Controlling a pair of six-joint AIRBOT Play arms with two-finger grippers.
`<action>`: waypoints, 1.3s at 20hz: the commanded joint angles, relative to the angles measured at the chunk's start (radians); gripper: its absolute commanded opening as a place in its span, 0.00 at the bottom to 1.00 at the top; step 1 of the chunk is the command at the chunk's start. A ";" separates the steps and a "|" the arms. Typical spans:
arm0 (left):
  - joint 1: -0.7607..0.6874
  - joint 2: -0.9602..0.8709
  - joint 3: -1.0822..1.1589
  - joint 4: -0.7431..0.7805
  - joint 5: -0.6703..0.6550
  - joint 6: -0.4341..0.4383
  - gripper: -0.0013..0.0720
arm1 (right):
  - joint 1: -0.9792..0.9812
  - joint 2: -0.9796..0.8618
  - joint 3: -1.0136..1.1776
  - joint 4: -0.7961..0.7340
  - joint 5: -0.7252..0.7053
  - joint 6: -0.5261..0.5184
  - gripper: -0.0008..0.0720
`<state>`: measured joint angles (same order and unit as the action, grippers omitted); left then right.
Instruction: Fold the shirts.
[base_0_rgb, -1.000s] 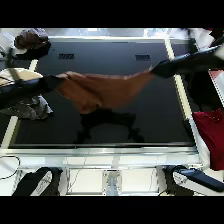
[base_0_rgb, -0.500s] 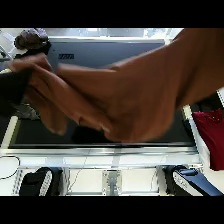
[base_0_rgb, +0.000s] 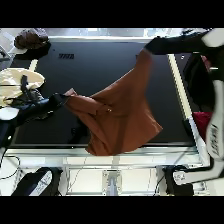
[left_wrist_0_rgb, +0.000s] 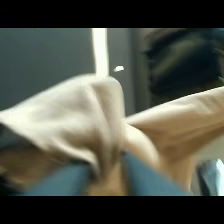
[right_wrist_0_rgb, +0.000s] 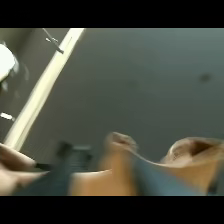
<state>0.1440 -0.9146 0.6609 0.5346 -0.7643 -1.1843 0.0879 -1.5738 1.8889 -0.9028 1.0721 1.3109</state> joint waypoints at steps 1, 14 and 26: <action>0.035 -0.237 0.029 -0.157 0.200 0.028 0.98 | 0.022 -0.206 -0.005 0.240 -0.285 0.042 0.73; -0.113 -0.208 0.361 0.420 -0.313 0.533 0.97 | -0.379 0.108 0.163 -0.239 0.502 0.035 0.72; -0.674 -0.471 0.361 1.194 -0.168 0.263 0.90 | -0.385 0.164 -0.019 -0.237 0.500 -0.005 0.72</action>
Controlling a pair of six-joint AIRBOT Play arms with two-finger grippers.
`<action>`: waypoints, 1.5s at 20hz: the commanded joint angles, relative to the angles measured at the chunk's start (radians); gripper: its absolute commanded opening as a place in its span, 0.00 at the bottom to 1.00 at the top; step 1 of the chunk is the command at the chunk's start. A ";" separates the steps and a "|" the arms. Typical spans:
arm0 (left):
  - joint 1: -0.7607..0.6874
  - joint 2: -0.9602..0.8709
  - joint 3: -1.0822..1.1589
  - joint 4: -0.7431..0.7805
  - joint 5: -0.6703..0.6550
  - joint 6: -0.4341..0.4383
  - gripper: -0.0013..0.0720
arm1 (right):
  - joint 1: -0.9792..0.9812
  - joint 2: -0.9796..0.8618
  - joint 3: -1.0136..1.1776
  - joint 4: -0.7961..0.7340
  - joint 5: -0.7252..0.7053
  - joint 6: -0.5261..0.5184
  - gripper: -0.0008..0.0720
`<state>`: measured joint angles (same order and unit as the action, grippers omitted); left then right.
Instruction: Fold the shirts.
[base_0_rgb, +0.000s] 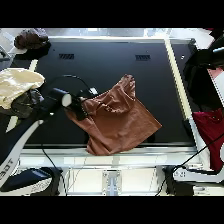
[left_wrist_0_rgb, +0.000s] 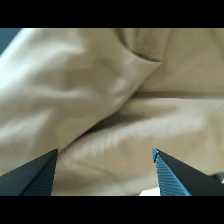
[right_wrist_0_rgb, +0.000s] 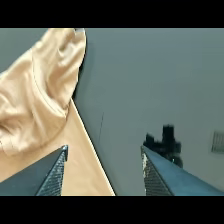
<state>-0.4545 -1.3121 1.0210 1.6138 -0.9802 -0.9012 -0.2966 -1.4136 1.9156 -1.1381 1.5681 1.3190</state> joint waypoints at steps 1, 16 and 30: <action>-0.082 -0.089 0.001 0.114 0.074 -0.023 0.90 | -0.001 0.004 -0.058 0.001 0.004 -0.013 0.72; -0.068 -0.205 0.018 0.121 0.220 -0.064 0.72 | -0.001 0.005 -0.067 0.093 0.011 0.001 0.72; -0.013 -0.203 0.147 0.271 0.178 -0.170 0.04 | 0.068 0.208 -0.835 -0.021 -0.089 -0.107 0.68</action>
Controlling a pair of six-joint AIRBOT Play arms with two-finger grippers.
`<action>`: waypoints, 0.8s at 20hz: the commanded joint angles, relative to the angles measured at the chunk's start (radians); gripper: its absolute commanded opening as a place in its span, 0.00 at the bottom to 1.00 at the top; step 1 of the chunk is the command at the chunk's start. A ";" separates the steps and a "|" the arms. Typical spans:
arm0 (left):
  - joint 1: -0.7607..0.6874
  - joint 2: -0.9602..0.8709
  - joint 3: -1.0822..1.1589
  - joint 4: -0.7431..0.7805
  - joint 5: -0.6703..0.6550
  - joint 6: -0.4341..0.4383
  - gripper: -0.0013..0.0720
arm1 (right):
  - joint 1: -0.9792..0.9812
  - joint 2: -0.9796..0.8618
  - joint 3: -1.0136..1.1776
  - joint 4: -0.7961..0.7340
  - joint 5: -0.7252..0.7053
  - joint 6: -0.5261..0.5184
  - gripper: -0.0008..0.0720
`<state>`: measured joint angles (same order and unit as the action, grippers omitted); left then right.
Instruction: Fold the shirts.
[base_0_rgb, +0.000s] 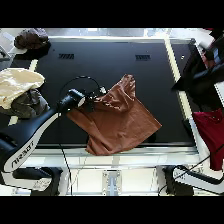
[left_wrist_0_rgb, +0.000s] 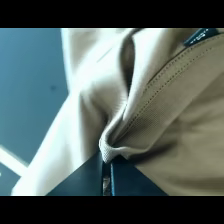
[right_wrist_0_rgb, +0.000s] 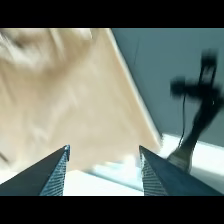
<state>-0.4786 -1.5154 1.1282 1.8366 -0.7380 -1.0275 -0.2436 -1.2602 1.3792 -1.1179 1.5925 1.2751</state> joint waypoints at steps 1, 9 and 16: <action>0.013 0.000 0.047 0.048 -0.080 -0.045 0.04 | 0.009 0.055 -0.391 -0.047 -0.177 -0.063 0.69; 0.032 0.000 0.049 0.087 -0.105 -0.044 0.04 | 0.000 0.011 -0.448 -0.062 -0.385 -0.074 0.69; 0.032 0.000 0.049 0.090 -0.105 -0.063 0.04 | 0.001 -0.134 -0.449 -0.031 -0.302 -0.169 0.69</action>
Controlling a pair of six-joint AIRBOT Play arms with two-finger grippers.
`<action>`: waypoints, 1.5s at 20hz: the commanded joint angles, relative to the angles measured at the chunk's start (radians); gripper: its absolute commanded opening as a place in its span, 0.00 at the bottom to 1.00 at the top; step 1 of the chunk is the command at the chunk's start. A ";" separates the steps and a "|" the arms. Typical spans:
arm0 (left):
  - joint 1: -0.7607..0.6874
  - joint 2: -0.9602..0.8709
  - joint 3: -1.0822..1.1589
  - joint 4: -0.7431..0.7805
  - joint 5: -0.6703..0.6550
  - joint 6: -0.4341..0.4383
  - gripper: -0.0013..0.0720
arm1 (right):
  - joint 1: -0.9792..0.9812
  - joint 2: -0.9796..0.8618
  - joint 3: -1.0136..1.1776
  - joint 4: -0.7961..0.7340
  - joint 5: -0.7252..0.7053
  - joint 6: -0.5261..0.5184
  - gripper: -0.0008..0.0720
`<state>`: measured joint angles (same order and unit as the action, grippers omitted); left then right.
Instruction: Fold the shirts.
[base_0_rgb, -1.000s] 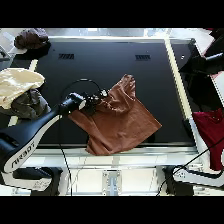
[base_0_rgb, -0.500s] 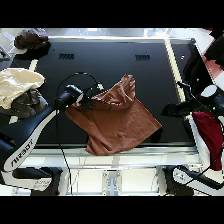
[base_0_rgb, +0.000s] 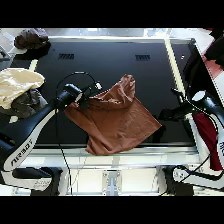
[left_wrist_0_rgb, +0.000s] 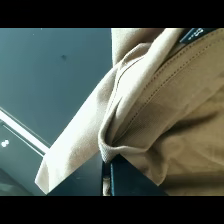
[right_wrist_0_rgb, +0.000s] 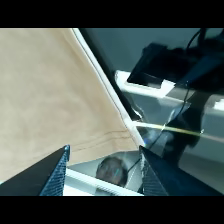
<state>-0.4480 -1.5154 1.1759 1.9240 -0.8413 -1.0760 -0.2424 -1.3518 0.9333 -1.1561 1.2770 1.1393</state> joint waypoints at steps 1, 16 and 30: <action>0.001 0.000 0.001 0.002 -0.002 -0.023 0.04 | 0.000 -0.048 -0.003 0.008 0.014 -0.035 0.69; 0.001 0.000 0.001 0.002 -0.002 -0.025 0.04 | 0.000 -0.127 -0.004 0.060 0.006 -0.061 0.69; 0.001 0.000 0.001 0.002 -0.002 -0.066 0.04 | -0.001 -0.143 0.138 -0.026 0.053 -0.066 0.64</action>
<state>-0.4480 -1.5154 1.1759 1.9259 -0.8436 -1.1275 -0.2428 -1.4845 1.0782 -1.1732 1.3499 1.0767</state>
